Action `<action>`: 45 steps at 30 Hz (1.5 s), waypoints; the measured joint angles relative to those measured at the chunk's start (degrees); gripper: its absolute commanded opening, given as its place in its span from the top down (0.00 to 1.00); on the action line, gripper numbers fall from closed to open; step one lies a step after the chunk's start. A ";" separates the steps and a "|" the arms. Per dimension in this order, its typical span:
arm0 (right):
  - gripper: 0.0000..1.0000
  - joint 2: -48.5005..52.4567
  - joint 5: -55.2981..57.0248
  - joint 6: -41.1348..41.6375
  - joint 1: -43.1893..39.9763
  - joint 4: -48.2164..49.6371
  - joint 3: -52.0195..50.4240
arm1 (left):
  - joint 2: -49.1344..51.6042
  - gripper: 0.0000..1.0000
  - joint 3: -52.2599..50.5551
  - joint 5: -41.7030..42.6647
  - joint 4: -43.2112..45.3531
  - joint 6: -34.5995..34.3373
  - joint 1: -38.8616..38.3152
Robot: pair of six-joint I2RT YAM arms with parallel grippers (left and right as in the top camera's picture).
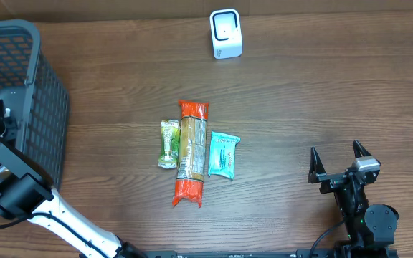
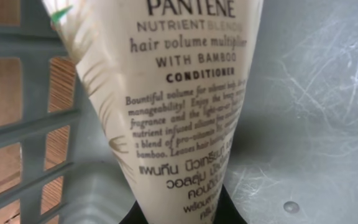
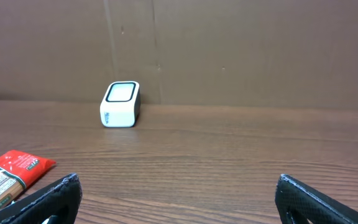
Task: Scan the item barcode
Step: 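Grasp the white Pantene conditioner tube with the left gripper, then lift the tube out of the basket and lower it left of the pouch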
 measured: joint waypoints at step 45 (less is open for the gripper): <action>0.00 0.00 0.00 -0.02 0.02 -0.02 0.00 | -31.15 0.96 30.60 40.30 -27.34 -26.23 -21.18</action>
